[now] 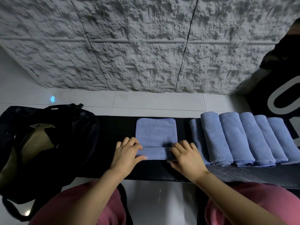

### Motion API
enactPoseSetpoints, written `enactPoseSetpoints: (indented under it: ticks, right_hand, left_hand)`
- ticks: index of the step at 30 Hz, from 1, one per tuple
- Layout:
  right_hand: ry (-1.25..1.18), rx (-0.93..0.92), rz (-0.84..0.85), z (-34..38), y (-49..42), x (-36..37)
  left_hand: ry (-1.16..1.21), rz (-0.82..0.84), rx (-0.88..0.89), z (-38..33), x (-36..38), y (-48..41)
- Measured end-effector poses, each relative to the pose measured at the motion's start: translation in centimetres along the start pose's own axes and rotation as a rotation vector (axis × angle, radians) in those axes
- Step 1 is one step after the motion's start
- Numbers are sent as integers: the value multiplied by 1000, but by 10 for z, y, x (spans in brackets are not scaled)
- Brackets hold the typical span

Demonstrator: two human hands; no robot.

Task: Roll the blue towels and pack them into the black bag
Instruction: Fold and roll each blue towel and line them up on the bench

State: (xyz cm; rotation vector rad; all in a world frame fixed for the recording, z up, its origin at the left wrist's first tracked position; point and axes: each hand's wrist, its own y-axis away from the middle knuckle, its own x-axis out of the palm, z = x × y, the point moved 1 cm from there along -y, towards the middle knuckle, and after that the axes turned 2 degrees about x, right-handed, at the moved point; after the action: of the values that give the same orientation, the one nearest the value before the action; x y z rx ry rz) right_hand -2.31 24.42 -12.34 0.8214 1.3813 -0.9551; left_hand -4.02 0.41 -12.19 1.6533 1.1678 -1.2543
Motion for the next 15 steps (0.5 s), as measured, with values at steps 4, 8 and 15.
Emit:
enactPoseSetpoints:
  ticks: [4,8,15]
  right_hand:
    - [60,75,40,3,-1,5]
    - [-74,187,39,0,-7,2]
    - [-345,384,130,-4,-11,-1]
  left_hand:
    - [-40,73,-2,-5,1,2]
    - [187,66,-140,-3,4,0]
    - [419,146,-450,-1,1,-6]
